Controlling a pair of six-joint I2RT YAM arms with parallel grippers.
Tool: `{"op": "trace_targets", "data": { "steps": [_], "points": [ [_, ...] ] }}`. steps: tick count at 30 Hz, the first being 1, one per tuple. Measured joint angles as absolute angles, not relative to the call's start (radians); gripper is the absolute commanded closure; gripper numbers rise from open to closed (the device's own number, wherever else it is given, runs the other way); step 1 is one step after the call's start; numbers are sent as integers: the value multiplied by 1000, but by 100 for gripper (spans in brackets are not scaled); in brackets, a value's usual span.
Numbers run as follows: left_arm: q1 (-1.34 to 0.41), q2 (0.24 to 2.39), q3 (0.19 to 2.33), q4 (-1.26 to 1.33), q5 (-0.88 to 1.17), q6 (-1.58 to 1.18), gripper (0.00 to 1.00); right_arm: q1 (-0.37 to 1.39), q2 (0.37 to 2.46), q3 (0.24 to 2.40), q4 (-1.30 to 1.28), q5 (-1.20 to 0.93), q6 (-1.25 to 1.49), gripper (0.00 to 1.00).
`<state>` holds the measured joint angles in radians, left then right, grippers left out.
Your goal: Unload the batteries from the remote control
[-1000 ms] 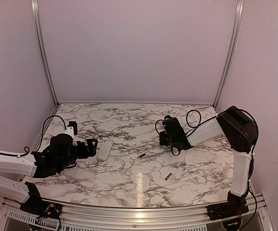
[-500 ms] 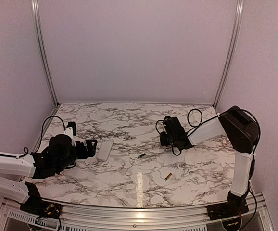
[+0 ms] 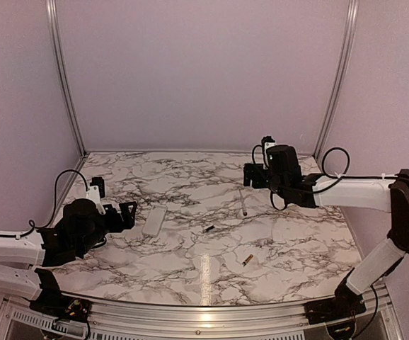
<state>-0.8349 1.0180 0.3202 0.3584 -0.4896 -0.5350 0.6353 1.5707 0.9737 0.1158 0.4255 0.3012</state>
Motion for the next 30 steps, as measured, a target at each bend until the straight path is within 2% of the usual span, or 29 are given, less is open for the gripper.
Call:
{"op": "trace_targets", "data": {
  "steps": [7, 13, 23, 26, 30],
  "points": [
    [-834, 986, 330, 351, -628, -443, 1, 622, 1452, 894, 98, 457, 258, 2],
    [-809, 994, 402, 362, -796, -283, 1, 535, 1378, 850, 91, 480, 245, 2],
    [-523, 1096, 401, 567, -872, -9, 1, 337, 1329, 763, 107, 498, 257, 2],
    [-444, 1158, 322, 742, -844, 77, 1, 287, 1329, 742, 140, 502, 258, 2],
    [-344, 1269, 279, 848, -779, 106, 1, 262, 1329, 678, 227, 512, 228, 2]
  ]
}}
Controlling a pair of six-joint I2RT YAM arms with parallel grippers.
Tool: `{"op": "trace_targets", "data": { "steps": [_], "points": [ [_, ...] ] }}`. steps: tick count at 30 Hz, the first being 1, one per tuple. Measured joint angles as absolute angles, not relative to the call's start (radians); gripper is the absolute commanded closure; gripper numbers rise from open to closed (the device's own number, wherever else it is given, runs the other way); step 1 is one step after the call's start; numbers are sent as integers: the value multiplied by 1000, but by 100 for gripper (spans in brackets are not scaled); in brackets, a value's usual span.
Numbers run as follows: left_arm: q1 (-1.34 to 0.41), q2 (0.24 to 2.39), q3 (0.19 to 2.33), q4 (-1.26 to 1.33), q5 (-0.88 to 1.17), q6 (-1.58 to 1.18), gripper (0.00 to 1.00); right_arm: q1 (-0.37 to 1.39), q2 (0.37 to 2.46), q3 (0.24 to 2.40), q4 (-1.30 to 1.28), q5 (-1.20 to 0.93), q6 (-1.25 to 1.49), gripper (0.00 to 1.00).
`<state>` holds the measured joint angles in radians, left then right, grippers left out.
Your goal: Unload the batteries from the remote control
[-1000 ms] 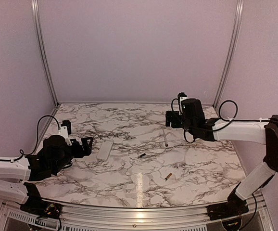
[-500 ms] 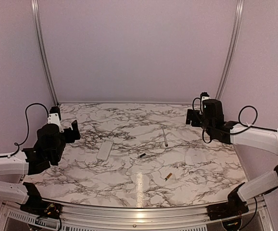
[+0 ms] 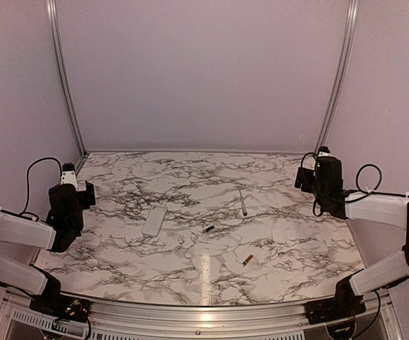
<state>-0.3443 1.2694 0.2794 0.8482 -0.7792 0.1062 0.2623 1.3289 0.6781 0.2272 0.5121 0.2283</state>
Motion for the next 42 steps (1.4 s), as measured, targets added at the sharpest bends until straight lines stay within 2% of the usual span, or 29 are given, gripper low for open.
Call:
{"op": "trace_targets", "data": {
  "steps": [12, 20, 33, 37, 42],
  "points": [
    [-162, 1468, 308, 1037, -532, 61, 3, 223, 1341, 443, 618, 547, 56, 2],
    [-99, 1488, 309, 1084, -391, 27, 6, 208, 1443, 336, 897, 490, -45, 2],
    [-80, 1488, 291, 1134, -296, 8, 8, 18, 1471, 191, 1223, 237, -49, 2],
    [-75, 1514, 247, 1208, -270, 8, 3, 17, 1578, 187, 1279, 170, -52, 1],
    [-75, 1518, 240, 1230, -262, 7, 1, 17, 1589, 207, 1295, 128, -55, 1]
  ]
}}
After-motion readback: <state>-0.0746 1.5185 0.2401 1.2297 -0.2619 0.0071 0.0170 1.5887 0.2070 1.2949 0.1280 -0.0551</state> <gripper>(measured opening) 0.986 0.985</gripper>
